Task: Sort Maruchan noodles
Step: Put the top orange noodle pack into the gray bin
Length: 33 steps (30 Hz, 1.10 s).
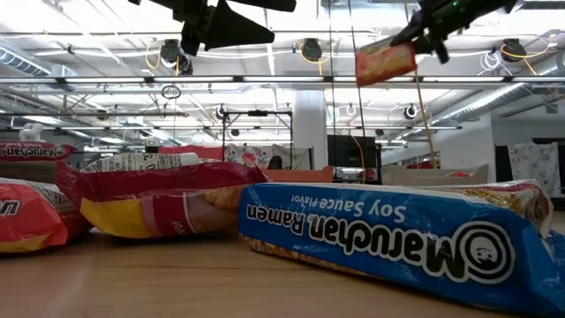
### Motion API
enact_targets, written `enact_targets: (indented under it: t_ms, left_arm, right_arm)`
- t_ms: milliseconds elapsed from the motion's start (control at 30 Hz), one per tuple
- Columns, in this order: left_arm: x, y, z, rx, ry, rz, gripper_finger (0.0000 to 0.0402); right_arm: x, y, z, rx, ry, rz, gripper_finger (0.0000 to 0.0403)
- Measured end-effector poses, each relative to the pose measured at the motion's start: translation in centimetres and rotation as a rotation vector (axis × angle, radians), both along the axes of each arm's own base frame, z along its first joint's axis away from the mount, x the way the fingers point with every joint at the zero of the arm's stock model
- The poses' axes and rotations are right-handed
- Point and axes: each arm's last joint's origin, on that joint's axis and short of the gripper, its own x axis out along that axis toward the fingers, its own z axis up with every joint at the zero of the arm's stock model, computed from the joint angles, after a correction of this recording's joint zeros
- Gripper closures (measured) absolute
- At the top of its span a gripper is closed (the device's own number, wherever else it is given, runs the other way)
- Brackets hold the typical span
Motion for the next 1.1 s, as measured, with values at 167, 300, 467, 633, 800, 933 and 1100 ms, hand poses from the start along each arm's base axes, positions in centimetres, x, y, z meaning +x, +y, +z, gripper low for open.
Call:
enact_targets:
  t_ms: [167, 300, 467, 633, 800, 933, 1100]
  left_arm:
    - [0.0, 0.0, 0.0, 0.001, 0.000, 0.000, 0.0105]
    - [0.0, 0.0, 0.2, 0.000, -0.017, -0.002, 0.0105]
    - [0.0, -0.3, 0.5, 0.002, -0.041, -0.036, 0.0105]
    - [0.0, -0.5, 0.6, 0.010, -0.044, -0.047, 0.0105]
    - [-0.1, -0.7, 0.6, 0.015, -0.043, -0.053, 0.0105]
    - [-0.1, -0.7, 0.6, 0.015, -0.044, -0.055, 0.0105]
    - [-0.1, -0.7, 0.7, 0.010, -0.054, -0.055, 0.0105]
  right_arm:
    - [-0.8, 1.1, -0.1, 0.020, 0.111, -0.063, 0.0277]
    - [-1.0, 1.1, -1.2, 0.056, 0.233, -0.097, 0.0277]
    - [-1.2, 1.2, -2.8, 0.084, 0.295, -0.130, 0.0277]
    - [-1.3, 1.9, -5.1, 0.124, 0.296, -0.080, 0.0277]
    - [-1.7, 2.5, -7.3, 0.108, 0.289, -0.137, 0.0277]
    - [-1.8, 2.9, -9.7, 0.118, 0.234, -0.134, 0.0277]
    - [-1.9, 3.0, -12.6, 0.127, 0.238, -0.164, 0.0277]
